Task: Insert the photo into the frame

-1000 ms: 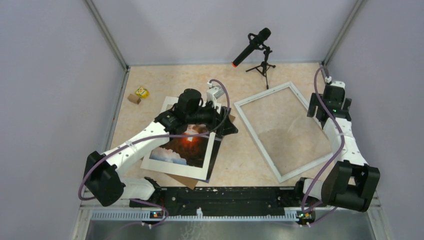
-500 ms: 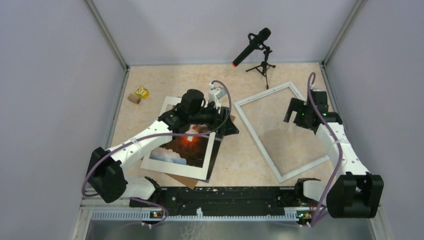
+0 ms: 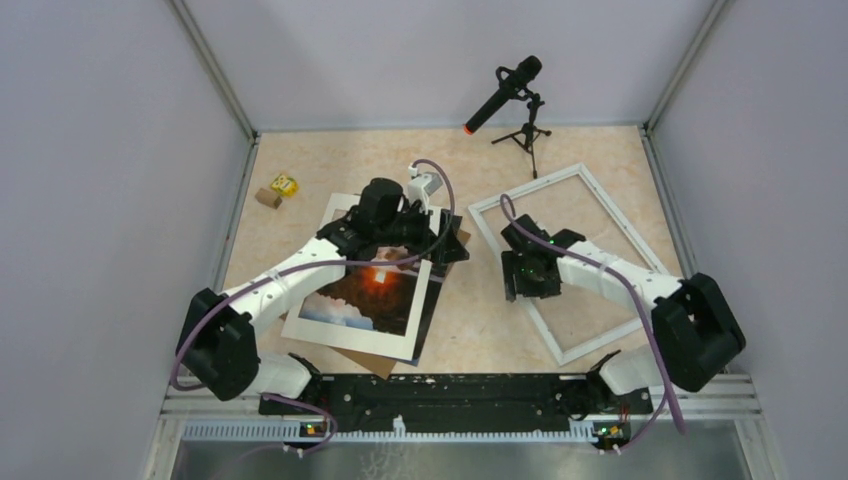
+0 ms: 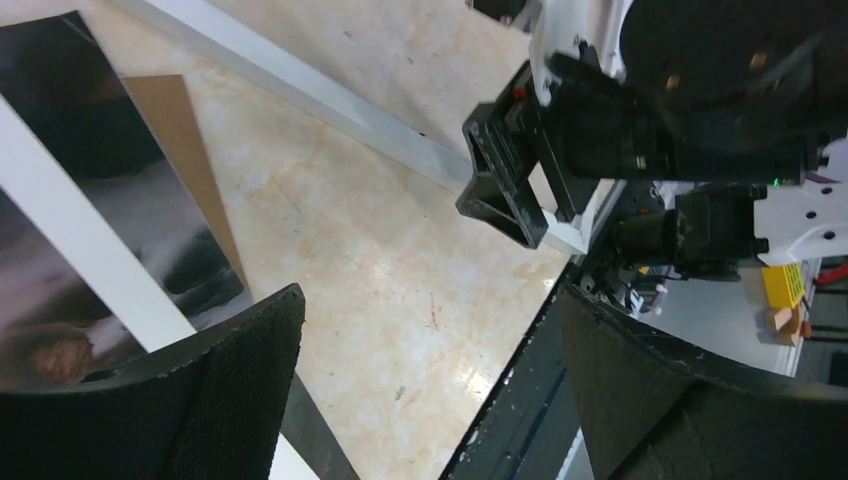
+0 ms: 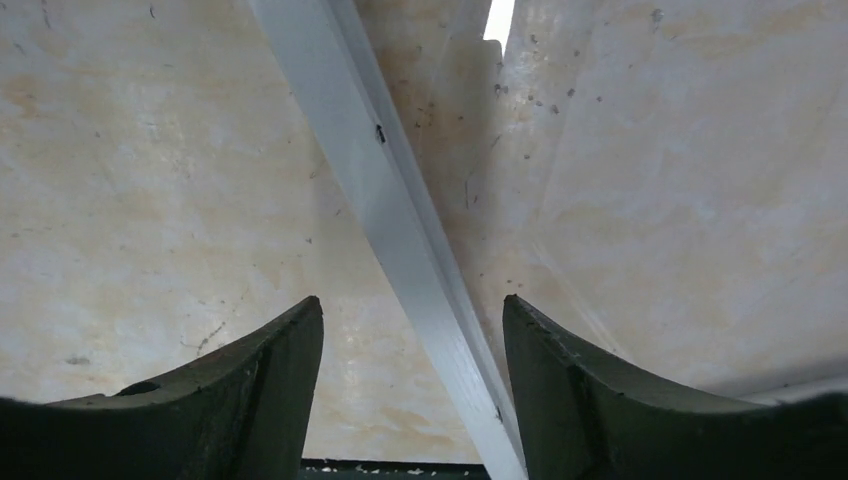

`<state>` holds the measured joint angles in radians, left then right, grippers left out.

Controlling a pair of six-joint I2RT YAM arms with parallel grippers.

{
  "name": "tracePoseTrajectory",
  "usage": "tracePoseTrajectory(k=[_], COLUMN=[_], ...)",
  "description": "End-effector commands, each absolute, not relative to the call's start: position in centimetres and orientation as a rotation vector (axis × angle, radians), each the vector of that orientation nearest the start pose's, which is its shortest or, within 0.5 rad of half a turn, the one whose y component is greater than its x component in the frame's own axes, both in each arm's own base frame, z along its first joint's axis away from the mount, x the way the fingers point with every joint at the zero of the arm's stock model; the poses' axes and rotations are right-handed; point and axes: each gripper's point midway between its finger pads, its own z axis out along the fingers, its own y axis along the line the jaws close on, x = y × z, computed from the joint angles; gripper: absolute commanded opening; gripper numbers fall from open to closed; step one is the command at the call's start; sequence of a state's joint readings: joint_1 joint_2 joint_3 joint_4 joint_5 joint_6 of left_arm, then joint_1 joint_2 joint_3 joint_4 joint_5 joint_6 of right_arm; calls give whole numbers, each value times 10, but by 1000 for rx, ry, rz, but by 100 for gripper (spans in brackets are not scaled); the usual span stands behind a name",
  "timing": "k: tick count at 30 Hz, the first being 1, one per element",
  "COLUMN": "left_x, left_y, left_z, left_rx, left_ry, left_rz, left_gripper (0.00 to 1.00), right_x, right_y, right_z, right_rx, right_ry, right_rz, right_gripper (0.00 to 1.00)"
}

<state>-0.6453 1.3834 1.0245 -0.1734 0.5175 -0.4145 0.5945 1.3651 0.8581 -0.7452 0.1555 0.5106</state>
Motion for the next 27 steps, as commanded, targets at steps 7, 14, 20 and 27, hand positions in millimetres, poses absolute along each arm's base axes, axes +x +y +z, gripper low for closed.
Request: tracePoseTrajectory(k=[7,14,20,27], left_x=[270,267,266,265], left_y=[-298,-298,-297,-297], left_z=[228,234,238,239], left_rx=[503,503,501,504], left_ry=[2035,2020,2011,2007], left_rz=[-1094,-1115,-1114,-1121], left_gripper=[98,98,98,98], right_x=[220,218,217,217], right_y=[148,151,151,155], right_z=[52,42,33,28], right_rx=[-140,-126,-124,-74], right_ry=[2754,2759,2772,2757], right_rz=[-91,-71,-116,-145], right_gripper=[53,52,50,31])
